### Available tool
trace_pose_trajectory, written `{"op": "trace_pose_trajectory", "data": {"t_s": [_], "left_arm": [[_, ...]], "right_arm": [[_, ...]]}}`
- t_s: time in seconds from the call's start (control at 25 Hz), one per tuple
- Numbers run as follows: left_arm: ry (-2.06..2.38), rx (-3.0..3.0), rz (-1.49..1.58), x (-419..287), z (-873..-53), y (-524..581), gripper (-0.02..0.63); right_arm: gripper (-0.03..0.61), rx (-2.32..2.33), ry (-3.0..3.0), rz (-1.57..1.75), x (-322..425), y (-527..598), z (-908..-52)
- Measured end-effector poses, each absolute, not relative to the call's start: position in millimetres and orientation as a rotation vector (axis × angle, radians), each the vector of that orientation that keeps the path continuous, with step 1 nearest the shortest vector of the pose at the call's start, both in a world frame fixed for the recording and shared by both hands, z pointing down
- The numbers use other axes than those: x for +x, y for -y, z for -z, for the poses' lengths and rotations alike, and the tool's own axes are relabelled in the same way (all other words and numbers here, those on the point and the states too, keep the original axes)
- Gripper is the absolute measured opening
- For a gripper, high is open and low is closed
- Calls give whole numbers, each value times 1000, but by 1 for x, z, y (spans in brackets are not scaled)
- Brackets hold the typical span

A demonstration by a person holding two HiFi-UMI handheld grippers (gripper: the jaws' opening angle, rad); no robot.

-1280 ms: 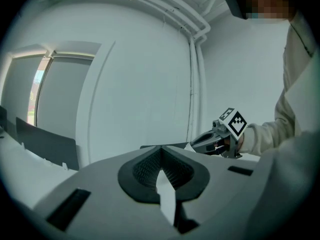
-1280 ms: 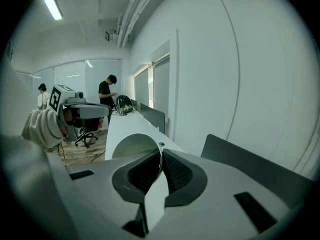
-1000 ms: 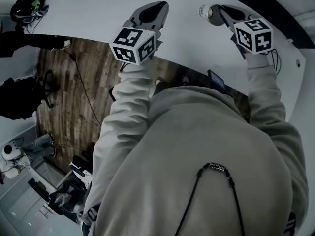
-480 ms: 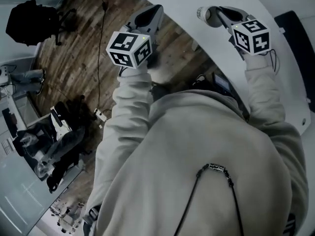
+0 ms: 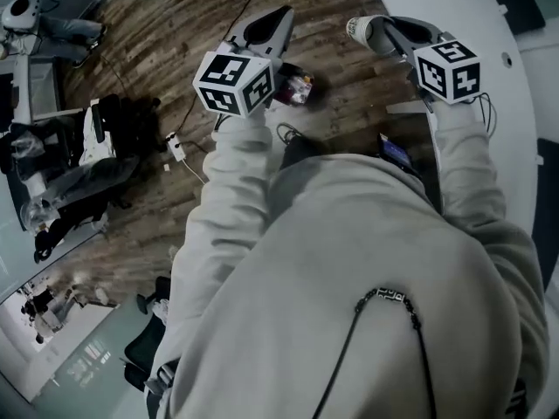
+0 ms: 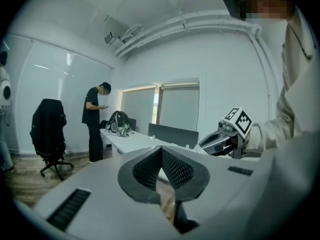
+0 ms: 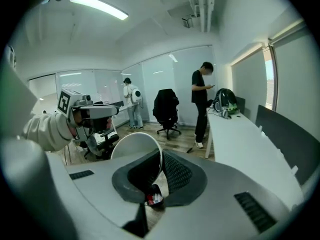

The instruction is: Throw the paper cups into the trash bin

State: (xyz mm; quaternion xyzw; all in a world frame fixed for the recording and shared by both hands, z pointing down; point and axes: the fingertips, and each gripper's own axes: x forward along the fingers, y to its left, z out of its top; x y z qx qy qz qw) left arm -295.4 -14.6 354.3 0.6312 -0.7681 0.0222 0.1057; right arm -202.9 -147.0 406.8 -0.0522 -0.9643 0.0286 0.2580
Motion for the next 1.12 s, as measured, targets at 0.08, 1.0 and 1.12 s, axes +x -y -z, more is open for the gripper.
{"op": "trace_pose_trajectory", "data": {"t_s": [0.08,1.0,1.12], "left_arm": [[2292,1816,-78,-325,-356,-14,2],[2376,1565,-45,-477,-391,-141,2],[2401,1524,-20,-486,-395,-140,2]], "right_arm": [[40,-204,2612,-63,-242,121,-406],[40,-529,2558,68,-468,-3,-406],[40,-565,2542,78,-477,-2,-411]]}}
